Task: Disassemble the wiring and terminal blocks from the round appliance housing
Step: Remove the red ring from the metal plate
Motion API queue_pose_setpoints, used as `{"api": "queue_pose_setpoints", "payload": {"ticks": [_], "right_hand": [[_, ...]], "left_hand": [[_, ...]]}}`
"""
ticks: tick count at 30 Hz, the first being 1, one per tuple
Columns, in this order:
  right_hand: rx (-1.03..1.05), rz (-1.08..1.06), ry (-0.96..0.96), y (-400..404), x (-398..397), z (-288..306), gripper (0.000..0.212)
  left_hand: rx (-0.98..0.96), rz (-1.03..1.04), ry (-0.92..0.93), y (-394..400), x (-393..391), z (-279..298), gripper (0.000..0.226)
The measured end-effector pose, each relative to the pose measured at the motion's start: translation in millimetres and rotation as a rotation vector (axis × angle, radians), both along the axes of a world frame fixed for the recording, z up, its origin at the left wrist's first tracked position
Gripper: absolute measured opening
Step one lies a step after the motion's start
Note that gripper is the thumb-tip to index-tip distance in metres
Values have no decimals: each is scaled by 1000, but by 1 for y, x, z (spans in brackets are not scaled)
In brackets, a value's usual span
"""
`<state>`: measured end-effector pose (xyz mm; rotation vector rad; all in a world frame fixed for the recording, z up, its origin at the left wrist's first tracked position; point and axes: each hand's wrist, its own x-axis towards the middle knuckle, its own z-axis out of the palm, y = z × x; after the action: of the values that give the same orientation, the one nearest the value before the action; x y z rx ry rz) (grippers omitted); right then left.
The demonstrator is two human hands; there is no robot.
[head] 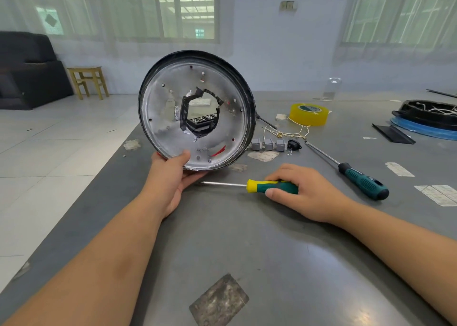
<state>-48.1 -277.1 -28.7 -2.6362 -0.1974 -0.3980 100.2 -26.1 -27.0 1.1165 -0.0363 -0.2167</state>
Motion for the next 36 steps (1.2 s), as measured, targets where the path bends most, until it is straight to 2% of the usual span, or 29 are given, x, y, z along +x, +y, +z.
{"api": "queue_pose_setpoints", "payload": {"ticks": [7, 11, 15, 30, 34, 36], "right_hand": [[133, -86, -36, -2, -1, -3, 8], [91, -142, -43, 0, -1, -4, 19], [42, -169, -45, 3, -1, -5, 27], [13, -213, -7, 19, -9, 3, 29], [82, -265, 9, 35, -13, 3, 23], [209, -279, 91, 42, -12, 5, 26]], "left_hand": [[42, 32, -33, -1, 2, -3, 36], [60, 32, -36, -1, 3, -4, 31], [69, 24, -34, -1, 3, -4, 35], [109, 13, -66, -1, -1, -3, 39], [145, 23, -115, -3, -2, -5, 38], [163, 26, -143, -4, -2, -7, 39]]}}
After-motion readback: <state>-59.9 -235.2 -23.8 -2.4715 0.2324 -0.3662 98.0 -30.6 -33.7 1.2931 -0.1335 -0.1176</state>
